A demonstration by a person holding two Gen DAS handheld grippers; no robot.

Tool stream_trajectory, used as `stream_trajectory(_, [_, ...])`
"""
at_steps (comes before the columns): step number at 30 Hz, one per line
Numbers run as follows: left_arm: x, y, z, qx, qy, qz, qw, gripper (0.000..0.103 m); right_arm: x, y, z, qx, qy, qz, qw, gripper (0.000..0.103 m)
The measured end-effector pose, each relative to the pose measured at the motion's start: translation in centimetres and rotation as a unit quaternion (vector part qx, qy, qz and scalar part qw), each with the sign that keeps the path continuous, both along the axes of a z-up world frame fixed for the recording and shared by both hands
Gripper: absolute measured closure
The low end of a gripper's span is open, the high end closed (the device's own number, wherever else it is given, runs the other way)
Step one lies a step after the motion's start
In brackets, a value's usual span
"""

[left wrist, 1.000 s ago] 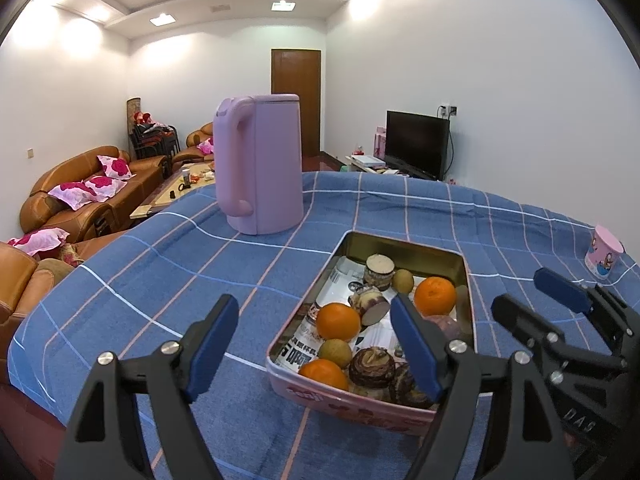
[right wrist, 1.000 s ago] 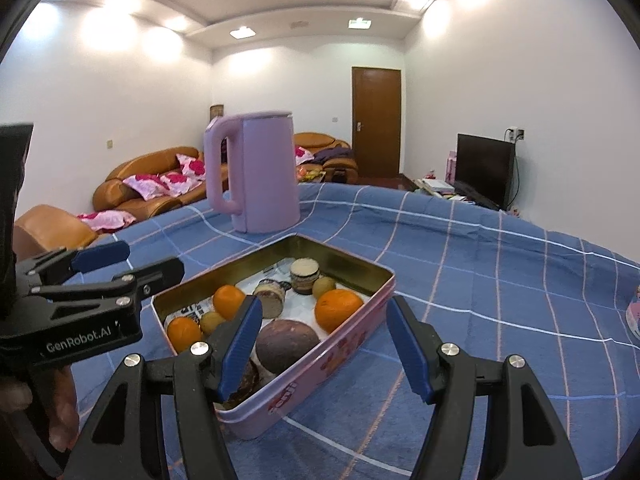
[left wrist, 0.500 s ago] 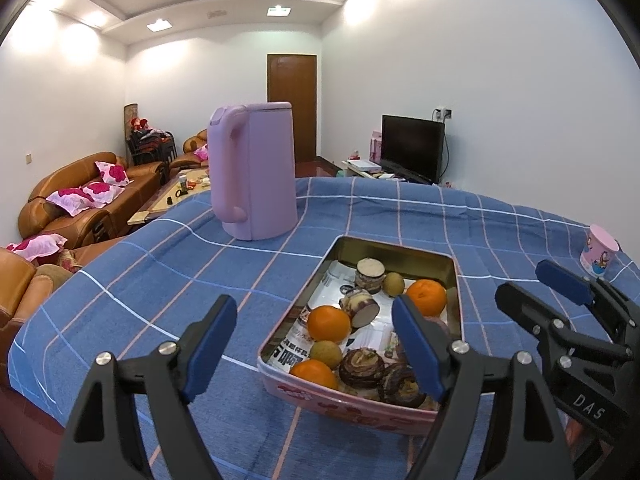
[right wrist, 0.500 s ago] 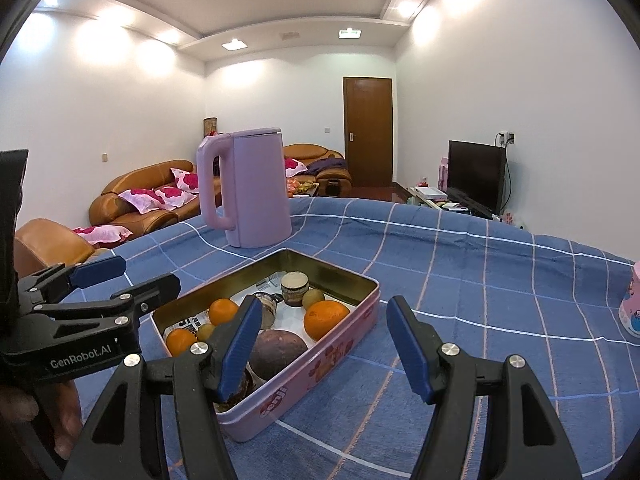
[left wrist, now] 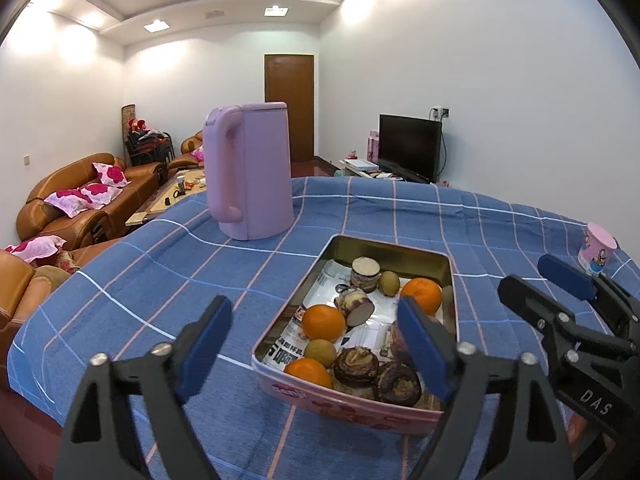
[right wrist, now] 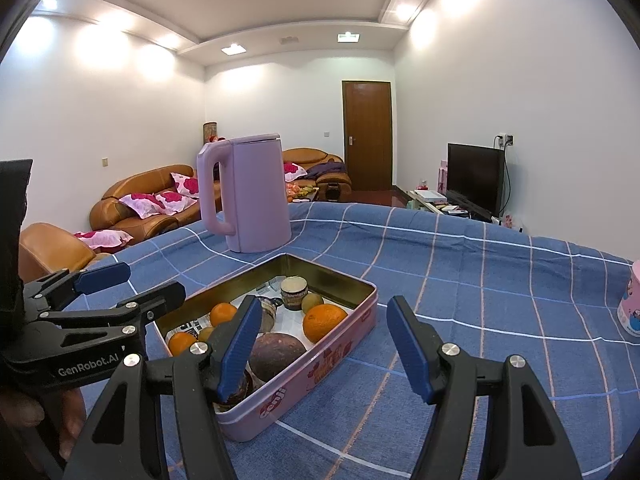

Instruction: Organize fruits

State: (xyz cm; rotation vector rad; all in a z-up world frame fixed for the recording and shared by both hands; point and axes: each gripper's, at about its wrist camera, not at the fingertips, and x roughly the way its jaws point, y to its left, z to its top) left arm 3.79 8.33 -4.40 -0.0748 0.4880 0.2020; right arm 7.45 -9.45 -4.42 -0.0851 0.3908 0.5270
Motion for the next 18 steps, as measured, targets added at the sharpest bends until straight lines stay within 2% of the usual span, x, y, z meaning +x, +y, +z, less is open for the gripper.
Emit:
stream_trajectory(2, [-0.2,-0.2,0.2,0.003,-0.006,0.001,1.0,0.006,-0.1,-0.1,0.2,0.001,-0.002,-0.001,1.0,0.036])
stream_trajectory(9, [-0.8,-0.9,1.1,0.005,-0.024,-0.016,0.9996,0.003,-0.2,-0.9,0.7,0.005,-0.008,-0.007,1.0,0.036])
stream_trajectory(10, [-0.8,-1.0,1.2,0.005,-0.025,-0.018,0.9995,0.0,-0.2,-1.1,0.8,0.006,-0.009,-0.009,1.0,0.036])
stream_trajectory(18, [-1.3,-1.4,1.8,0.007,-0.031,-0.02,0.9993,0.0,-0.5,-1.7,1.3,0.006,-0.017,-0.015,1.0,0.036])
